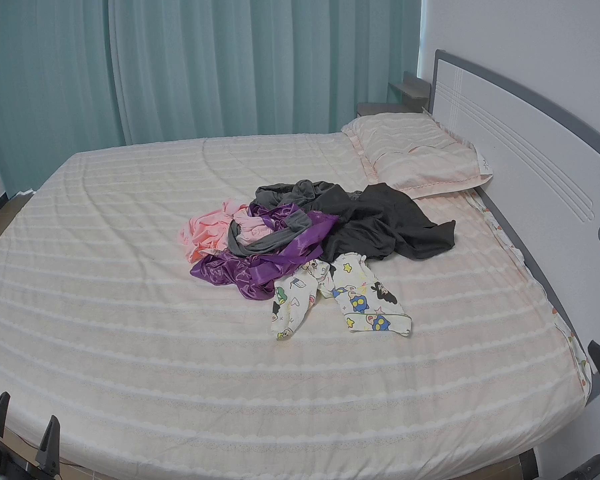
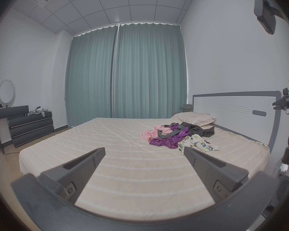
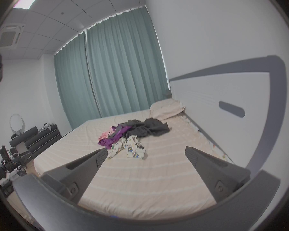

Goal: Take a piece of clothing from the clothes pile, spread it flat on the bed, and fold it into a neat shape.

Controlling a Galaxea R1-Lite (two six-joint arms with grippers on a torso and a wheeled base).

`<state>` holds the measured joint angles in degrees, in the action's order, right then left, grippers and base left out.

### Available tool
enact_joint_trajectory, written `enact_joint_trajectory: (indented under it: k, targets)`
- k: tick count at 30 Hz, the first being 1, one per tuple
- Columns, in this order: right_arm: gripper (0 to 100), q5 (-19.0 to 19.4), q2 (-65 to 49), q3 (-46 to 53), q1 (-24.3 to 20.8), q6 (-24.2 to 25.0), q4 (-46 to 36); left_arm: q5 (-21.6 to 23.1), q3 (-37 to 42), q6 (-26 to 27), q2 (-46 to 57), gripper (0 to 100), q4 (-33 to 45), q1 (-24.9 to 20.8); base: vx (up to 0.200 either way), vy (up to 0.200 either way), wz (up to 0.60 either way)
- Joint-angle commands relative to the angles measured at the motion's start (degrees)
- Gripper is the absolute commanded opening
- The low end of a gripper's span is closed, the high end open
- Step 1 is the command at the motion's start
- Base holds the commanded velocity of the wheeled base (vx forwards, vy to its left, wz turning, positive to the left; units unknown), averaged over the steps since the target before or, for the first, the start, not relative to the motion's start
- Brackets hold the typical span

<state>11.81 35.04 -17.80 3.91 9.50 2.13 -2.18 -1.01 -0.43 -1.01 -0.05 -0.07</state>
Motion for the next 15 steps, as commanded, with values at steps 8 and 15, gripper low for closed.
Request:
enact_joint_trajectory:
  k: [8, 15]
  targets:
    - [100, 2.3, 65.8, -9.5, -13.0, 30.1, 39.2, 0.0, 1.0, 0.0, 1.0, 100, 0.0, 0.0, 0.000, 0.000, 0.00]
    - [100, -3.6, 77.5, -14.4, -15.8, 32.3, 44.4, 0.0, 1.0, 0.0, 1.0, 100, 0.0, 0.0, 0.000, 0.000, 0.00]
